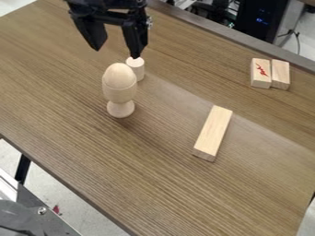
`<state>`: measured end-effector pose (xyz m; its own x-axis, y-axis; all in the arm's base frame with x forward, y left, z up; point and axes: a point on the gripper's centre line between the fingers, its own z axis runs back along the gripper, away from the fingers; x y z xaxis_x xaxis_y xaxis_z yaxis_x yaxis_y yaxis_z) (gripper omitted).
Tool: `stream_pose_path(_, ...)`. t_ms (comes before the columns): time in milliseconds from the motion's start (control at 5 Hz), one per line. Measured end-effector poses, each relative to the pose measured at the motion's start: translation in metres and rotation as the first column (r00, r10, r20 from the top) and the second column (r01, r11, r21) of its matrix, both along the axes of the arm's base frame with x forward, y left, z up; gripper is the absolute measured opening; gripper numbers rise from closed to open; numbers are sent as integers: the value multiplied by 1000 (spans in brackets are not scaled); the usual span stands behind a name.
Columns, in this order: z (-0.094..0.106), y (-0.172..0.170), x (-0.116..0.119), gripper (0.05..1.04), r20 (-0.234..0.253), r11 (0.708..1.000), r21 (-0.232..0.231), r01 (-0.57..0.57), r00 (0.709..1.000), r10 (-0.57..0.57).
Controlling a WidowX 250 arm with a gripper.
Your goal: Put the cup on top of the cylinder
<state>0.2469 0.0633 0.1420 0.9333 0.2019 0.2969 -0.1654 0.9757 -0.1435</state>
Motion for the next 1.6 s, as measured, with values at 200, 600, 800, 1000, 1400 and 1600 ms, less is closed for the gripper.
stream_pose_path(200,-5,-1,-2,1000,-19,1000,-8,-2,1000,1)
stream_pose_path(600,-11,9,0,1000,-22,998,65,-15,1000,17)
stream_pose_path(800,-16,14,3,1000,-19,996,88,-22,1000,23)
stream_pose_path(1000,-27,18,4,1000,-35,993,109,-35,999,39)
stream_pose_path(1400,-45,13,10,1000,-74,996,90,-27,997,33)
stream_pose_path(1600,-45,9,14,1000,-73,997,77,-22,997,28)
